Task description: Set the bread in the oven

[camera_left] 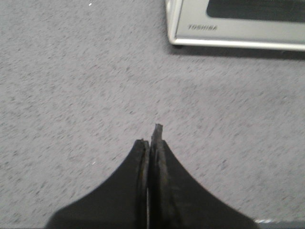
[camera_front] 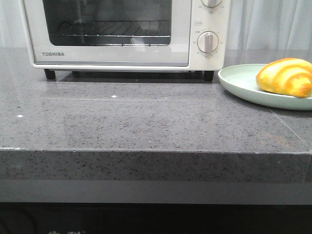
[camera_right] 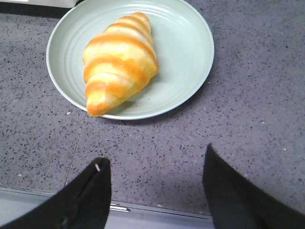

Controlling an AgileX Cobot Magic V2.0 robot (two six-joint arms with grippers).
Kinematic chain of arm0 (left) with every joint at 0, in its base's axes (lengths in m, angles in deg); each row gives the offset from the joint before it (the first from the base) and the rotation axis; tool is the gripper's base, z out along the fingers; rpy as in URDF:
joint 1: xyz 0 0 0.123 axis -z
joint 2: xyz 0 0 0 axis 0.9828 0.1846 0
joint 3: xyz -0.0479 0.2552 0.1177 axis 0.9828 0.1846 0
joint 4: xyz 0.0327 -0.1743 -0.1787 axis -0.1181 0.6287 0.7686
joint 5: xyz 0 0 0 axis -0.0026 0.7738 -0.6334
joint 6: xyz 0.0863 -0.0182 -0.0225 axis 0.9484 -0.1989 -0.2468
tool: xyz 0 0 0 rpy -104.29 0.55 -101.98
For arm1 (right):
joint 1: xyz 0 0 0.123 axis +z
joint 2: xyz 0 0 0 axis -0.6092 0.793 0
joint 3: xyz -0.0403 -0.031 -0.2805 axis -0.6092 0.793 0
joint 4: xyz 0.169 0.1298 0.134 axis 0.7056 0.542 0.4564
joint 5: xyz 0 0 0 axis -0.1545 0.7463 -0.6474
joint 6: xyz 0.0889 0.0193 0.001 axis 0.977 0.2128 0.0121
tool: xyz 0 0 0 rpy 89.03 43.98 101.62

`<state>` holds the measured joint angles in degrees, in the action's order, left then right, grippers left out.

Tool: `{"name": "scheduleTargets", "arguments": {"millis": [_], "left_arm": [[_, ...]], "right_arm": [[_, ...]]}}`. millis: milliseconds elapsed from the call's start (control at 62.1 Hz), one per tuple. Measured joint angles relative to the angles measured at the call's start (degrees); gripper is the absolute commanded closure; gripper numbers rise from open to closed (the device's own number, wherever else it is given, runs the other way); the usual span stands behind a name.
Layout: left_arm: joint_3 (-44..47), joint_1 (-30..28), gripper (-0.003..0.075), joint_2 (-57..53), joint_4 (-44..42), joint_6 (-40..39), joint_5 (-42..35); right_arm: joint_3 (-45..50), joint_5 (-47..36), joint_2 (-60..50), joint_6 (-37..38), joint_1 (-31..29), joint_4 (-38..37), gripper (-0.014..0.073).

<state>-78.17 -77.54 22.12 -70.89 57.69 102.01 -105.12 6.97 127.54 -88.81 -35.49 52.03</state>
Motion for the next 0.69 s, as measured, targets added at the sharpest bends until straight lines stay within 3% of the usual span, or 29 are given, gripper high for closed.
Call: {"name": "scheduleTargets", "arguments": {"millis": [242,483,693], "left_arm": [[-3.1,7.6,0.0738,1.8,10.3,7.3,-7.8],[-11.6,18.2,0.0738,12.1,11.6,8.0,-13.2],[-19.3,23.1,0.0738,24.7,11.9,8.0,-18.8]], "right_arm": [[0.0,0.0,0.0,0.0,0.0,0.0,0.0140],[0.0,0.0,0.0,0.0,0.0,0.0,0.0140],[0.0,-0.1,0.0,0.0,0.0,0.0,0.0140]]}}
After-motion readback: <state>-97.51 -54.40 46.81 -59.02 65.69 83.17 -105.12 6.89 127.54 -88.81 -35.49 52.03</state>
